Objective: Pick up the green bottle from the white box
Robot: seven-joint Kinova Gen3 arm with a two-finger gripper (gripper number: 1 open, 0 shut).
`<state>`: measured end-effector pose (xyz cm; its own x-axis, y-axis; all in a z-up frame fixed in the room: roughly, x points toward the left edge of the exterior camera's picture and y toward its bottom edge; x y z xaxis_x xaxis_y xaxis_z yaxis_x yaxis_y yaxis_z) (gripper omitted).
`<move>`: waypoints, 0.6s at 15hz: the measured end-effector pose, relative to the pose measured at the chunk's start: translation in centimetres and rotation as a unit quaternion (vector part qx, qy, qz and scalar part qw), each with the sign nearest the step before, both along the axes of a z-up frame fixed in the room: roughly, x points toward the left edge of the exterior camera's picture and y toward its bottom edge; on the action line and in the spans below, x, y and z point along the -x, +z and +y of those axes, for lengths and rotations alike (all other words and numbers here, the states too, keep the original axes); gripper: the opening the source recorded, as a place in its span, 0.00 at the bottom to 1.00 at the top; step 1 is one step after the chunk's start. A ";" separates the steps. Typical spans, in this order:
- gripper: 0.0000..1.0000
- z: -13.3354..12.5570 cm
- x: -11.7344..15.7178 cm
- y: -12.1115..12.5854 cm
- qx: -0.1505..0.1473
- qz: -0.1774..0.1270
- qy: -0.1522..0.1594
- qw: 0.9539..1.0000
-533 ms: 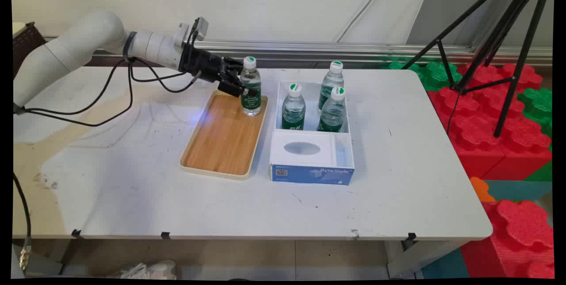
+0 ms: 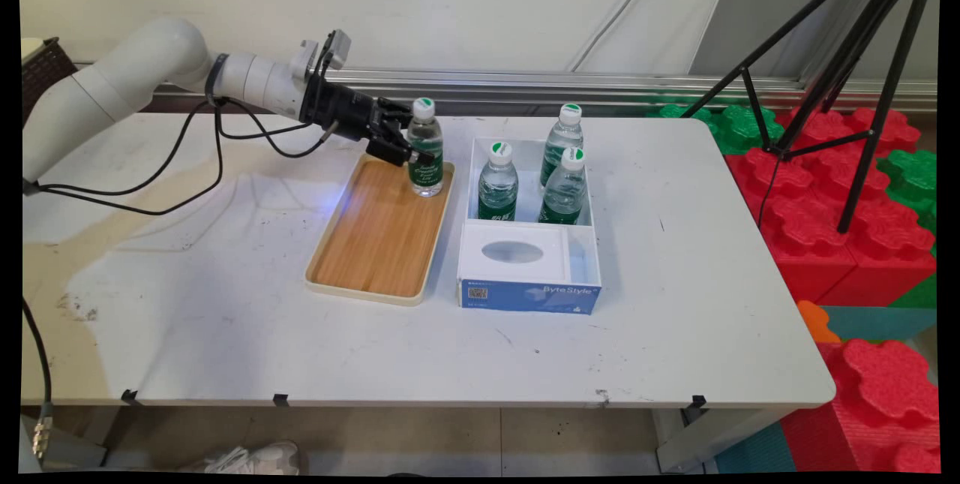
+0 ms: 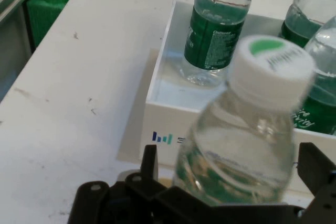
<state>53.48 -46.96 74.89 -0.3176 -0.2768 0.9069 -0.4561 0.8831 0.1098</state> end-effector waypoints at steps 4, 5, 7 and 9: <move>1.00 0.2 -0.8 0.7 0.007 -0.006 0.007 1.000; 1.00 0.4 -1.1 1.0 0.009 -0.009 0.009 1.000; 1.00 0.8 -1.6 1.6 0.011 -0.012 0.011 1.000; 1.00 1.2 -2.1 2.1 0.011 -0.014 0.013 1.000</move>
